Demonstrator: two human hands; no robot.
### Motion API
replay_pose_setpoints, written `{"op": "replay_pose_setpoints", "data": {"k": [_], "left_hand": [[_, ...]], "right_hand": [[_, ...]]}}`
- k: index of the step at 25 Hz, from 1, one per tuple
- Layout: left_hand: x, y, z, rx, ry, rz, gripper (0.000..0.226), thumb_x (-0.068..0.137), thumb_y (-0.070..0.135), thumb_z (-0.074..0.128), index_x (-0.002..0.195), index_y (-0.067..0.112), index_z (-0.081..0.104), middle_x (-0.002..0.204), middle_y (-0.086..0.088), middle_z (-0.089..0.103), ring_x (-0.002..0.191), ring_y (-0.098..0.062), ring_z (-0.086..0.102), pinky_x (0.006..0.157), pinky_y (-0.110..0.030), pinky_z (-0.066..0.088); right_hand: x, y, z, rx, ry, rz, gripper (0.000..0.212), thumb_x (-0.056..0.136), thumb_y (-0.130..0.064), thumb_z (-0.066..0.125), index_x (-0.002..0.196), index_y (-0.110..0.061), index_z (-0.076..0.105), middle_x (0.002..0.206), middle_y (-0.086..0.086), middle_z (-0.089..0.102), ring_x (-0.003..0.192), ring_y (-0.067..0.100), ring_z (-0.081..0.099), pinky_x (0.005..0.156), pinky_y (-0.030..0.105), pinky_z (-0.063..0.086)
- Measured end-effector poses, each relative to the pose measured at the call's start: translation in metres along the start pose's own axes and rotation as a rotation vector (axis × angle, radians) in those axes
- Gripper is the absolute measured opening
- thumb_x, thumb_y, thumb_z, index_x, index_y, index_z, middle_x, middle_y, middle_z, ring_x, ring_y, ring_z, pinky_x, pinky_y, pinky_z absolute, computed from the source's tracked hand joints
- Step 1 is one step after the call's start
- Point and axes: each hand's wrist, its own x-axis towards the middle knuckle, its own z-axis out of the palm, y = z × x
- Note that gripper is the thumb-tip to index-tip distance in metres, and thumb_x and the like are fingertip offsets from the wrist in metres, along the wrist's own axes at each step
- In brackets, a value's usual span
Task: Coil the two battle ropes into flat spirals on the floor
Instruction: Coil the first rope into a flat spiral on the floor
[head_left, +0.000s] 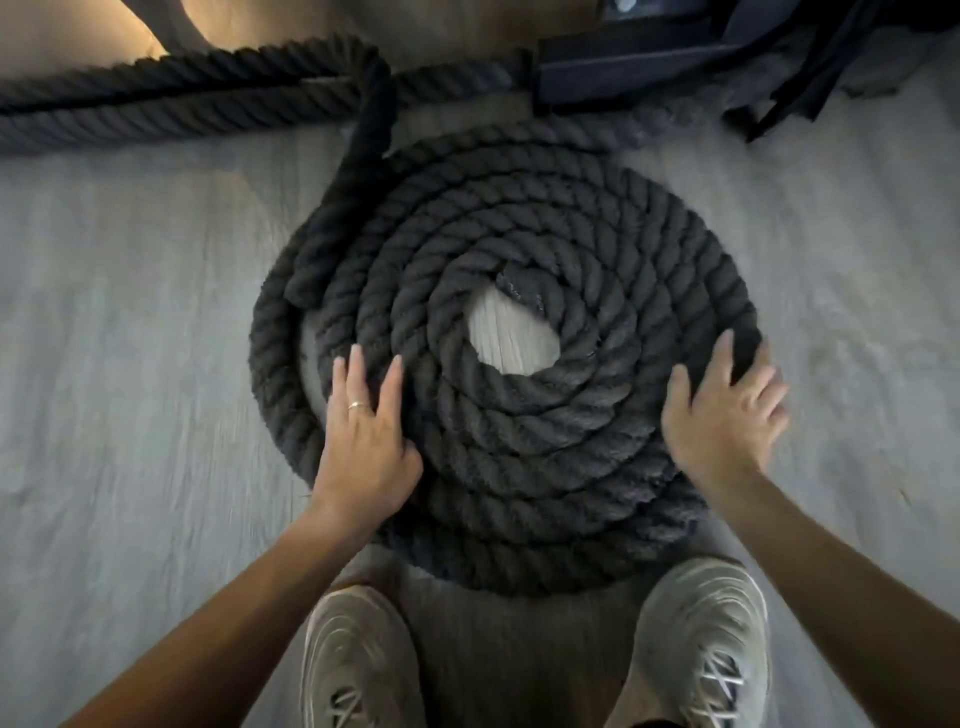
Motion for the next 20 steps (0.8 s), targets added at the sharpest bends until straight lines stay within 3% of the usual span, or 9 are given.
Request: {"op": "replay_pose_setpoints", "data": {"k": [4, 8, 11, 13, 15, 20], "left_hand": [[0.063, 0.026, -0.002, 0.149, -0.22, 0.339, 0.07, 0.096, 0.051, 0.02, 0.156, 0.018, 0.036, 0.164, -0.009, 0.03, 0.155, -0.028, 0.012, 0.125, -0.05, 0.014], [0.101, 0.045, -0.006, 0.564, -0.342, 0.631, 0.068, 0.099, 0.058, 0.012, 0.145, 0.022, 0.047, 0.139, -0.006, 0.055, 0.13, -0.027, 0.048, 0.119, -0.048, 0.026], [0.123, 0.07, -0.013, 0.778, -0.351, 0.789, 0.071, 0.097, 0.061, 0.011, 0.141, 0.016, 0.043, 0.132, -0.009, 0.055, 0.119, -0.028, 0.051, 0.109, -0.042, 0.038], [0.141, 0.097, -0.013, 0.802, -0.411, 0.832, 0.065, 0.1, 0.061, 0.018, 0.136, 0.013, 0.042, 0.126, -0.01, 0.058, 0.116, -0.028, 0.053, 0.094, -0.038, 0.045], [0.15, 0.121, -0.008, 0.791, -0.43, 0.81, 0.06, 0.103, 0.061, 0.023, 0.131, 0.012, 0.045, 0.116, -0.01, 0.062, 0.111, -0.027, 0.056, 0.075, -0.036, 0.041], [0.152, 0.153, 0.011, 0.773, -0.267, 0.895, 0.059, 0.104, 0.06, 0.021, 0.116, 0.013, 0.055, 0.101, -0.007, 0.07, 0.097, -0.029, 0.066, 0.067, -0.037, 0.032]], "right_hand": [[-0.035, 0.005, 0.014, -0.158, -0.056, -0.117, 0.073, 0.1, -0.058, 0.018, 0.161, -0.019, 0.009, 0.167, 0.014, 0.008, 0.152, 0.036, -0.005, 0.12, 0.055, 0.007], [-0.016, 0.008, 0.01, -0.192, -0.052, -0.16, 0.074, 0.098, -0.062, 0.016, 0.161, -0.024, 0.006, 0.168, 0.009, 0.005, 0.152, 0.034, -0.009, 0.121, 0.054, 0.004], [0.016, 0.015, 0.0, -0.229, -0.067, -0.205, 0.074, 0.097, -0.064, 0.011, 0.161, -0.027, 0.003, 0.168, 0.007, 0.002, 0.152, 0.032, -0.012, 0.122, 0.052, 0.003], [0.045, 0.021, -0.009, -0.237, -0.066, -0.241, 0.073, 0.097, -0.065, 0.008, 0.16, -0.029, 0.003, 0.168, 0.006, 0.003, 0.152, 0.031, -0.013, 0.123, 0.052, 0.003], [0.072, 0.03, -0.018, -0.27, -0.073, -0.28, 0.071, 0.097, -0.065, 0.004, 0.16, -0.032, 0.002, 0.168, 0.005, 0.002, 0.153, 0.031, -0.012, 0.122, 0.053, 0.004], [0.075, 0.03, -0.04, -0.317, -0.042, -0.129, 0.068, 0.1, -0.059, 0.007, 0.16, -0.028, 0.006, 0.167, 0.014, -0.001, 0.152, 0.039, -0.008, 0.119, 0.064, -0.002]]}}
